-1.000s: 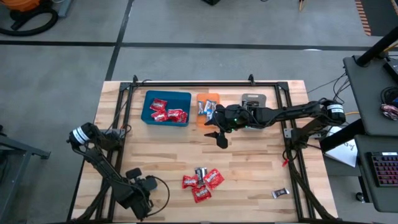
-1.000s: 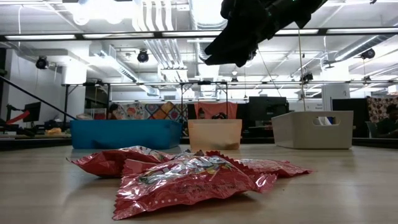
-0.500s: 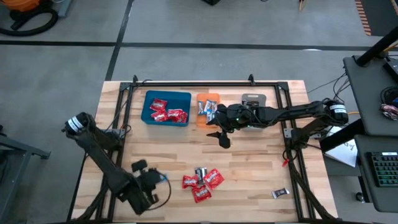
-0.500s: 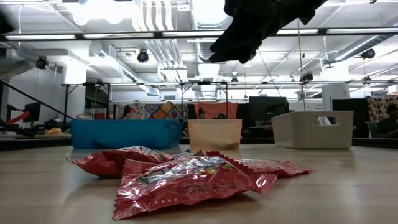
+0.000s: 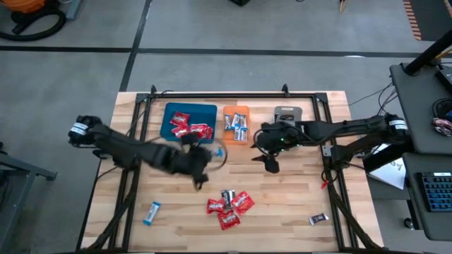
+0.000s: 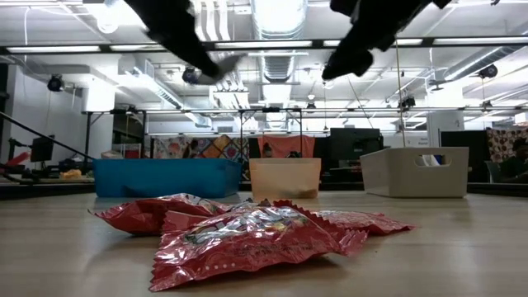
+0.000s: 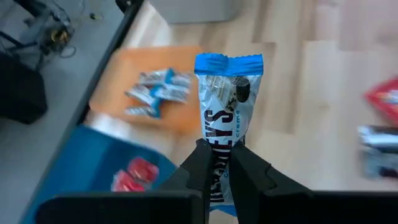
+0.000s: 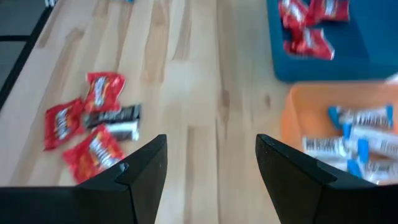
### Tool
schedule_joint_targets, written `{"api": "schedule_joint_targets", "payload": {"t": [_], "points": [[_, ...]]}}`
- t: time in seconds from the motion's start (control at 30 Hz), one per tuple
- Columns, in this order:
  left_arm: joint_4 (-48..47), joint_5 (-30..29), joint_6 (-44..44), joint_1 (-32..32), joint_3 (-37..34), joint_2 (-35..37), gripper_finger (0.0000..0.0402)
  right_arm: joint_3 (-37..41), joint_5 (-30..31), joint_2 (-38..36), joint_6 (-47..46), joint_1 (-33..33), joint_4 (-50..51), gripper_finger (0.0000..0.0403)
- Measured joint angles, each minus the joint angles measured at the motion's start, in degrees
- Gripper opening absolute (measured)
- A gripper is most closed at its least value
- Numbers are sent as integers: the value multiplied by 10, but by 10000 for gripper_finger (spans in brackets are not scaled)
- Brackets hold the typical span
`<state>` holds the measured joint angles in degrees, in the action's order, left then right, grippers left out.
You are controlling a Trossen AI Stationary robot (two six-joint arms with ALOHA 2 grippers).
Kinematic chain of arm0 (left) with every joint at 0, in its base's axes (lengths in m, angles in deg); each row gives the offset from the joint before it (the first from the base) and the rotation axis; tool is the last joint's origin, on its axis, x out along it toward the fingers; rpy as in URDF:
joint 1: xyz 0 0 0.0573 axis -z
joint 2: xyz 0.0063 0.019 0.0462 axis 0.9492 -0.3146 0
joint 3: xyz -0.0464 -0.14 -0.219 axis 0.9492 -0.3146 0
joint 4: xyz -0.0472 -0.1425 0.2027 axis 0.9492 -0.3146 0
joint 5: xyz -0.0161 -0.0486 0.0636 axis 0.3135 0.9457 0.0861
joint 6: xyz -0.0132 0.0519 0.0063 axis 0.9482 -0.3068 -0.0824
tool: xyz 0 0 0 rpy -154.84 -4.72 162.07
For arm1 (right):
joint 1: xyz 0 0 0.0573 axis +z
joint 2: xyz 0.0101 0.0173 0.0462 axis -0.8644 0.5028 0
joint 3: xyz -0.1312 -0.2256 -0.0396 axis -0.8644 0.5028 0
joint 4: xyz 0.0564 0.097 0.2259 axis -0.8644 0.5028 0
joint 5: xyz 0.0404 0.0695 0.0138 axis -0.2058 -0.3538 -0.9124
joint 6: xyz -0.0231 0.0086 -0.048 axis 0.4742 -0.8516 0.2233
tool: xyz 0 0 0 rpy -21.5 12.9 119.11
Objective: Sort candy
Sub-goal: Put the white chocolate bar into the orange bin
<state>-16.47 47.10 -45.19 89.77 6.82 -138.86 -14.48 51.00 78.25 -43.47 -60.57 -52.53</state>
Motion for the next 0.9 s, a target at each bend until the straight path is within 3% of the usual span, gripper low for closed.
{"api": "schedule_joint_targets", "payload": {"t": [0.17, 0.37, 0.9], "points": [[104, 46, -128, -98, -13, -19, 22, 1, 0, -21, -41, 24, 47, 233], [190, 102, -207, -158, -21, -44, 22, 1, 0, -41, -108, 57, 116, 233], [356, 107, -209, -225, -7, -170, 22, 5, 0, -50, -284, 121, 197, 233]]}}
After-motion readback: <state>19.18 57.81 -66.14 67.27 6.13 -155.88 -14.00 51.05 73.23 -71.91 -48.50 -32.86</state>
